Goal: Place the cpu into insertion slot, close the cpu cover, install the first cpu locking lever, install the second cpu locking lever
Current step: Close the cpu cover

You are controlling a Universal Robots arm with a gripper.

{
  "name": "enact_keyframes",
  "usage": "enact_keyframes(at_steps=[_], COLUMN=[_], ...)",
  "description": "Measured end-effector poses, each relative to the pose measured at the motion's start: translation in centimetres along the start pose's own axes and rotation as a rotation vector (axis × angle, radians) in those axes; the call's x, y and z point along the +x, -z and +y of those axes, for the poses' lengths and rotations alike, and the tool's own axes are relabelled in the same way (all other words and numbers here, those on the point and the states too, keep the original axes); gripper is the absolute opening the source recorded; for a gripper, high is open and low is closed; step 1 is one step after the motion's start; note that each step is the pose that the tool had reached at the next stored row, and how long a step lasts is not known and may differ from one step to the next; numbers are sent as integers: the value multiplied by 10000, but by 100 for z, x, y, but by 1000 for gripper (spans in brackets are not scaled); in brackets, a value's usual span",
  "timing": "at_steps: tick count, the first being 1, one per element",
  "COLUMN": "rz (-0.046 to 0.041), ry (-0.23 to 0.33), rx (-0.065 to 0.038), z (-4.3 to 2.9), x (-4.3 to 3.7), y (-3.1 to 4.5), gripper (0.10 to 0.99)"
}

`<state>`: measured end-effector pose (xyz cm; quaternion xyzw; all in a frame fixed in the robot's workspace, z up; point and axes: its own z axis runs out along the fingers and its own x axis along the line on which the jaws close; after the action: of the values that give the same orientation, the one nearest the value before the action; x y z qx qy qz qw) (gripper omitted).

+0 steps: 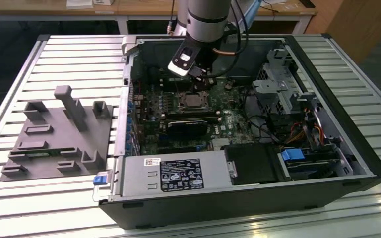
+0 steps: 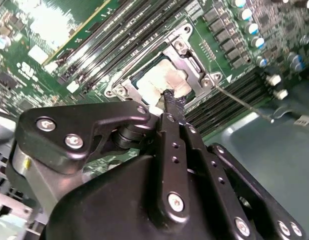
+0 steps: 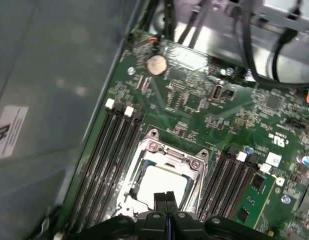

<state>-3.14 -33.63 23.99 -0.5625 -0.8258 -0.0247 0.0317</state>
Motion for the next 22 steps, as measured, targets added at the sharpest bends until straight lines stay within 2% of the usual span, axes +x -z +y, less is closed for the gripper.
enact_keyframes(at_steps=[22], rz=[20], ry=[3908], rx=[314], z=[0], x=[0], y=[-3], gripper=[102])
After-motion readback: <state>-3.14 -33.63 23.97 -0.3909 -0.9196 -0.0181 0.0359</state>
